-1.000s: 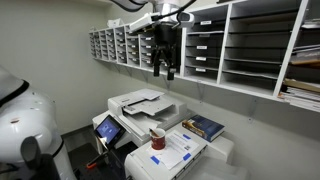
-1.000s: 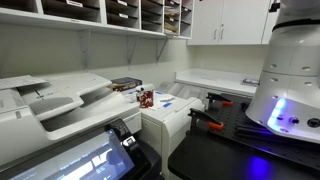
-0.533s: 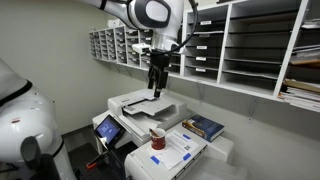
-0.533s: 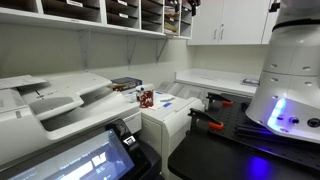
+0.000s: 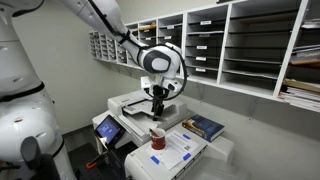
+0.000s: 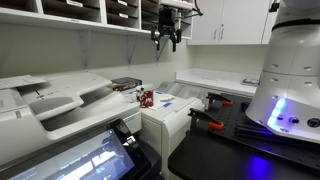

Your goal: Remove the pen from the mug and put it on the copier

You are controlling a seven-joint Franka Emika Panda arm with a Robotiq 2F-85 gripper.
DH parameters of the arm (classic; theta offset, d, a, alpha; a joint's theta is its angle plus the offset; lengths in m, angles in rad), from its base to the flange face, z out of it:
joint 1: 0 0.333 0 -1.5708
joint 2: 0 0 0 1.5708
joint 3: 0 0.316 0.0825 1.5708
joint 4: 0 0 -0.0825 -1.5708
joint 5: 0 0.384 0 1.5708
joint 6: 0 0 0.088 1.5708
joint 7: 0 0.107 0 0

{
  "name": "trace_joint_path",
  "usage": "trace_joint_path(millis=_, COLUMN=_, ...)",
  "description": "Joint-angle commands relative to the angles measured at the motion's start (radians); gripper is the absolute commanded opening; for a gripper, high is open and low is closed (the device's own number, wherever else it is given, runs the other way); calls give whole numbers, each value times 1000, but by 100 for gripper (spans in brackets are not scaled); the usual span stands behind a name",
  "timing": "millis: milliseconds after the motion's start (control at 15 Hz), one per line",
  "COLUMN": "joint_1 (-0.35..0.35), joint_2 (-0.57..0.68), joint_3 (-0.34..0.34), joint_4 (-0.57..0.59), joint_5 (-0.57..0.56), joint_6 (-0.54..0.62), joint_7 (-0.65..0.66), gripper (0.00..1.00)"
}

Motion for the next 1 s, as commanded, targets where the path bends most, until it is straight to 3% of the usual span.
trace_joint_path(millis=0, joint_1=22, joint_2=102, joint_3=12, joint_4=24, joint_5=11, joint_6=55, joint_7=78, gripper=52)
trace_joint_path(millis=200, joint_1=39, joint_2=193, joint_3=11, joint_4=51, joint_5=14, joint_6=89, joint_7=110, gripper=46)
trace_joint_path(millis=600, joint_1=70, joint_2=337, joint_3=15, joint_4=133, joint_5=48, joint_6=118, joint_7=140, gripper=61)
trace_joint_path(millis=933, joint_1=108, joint_2=461, joint_3=20, joint_4=205, joint_5=128, joint_6=121, joint_7=185, gripper=56)
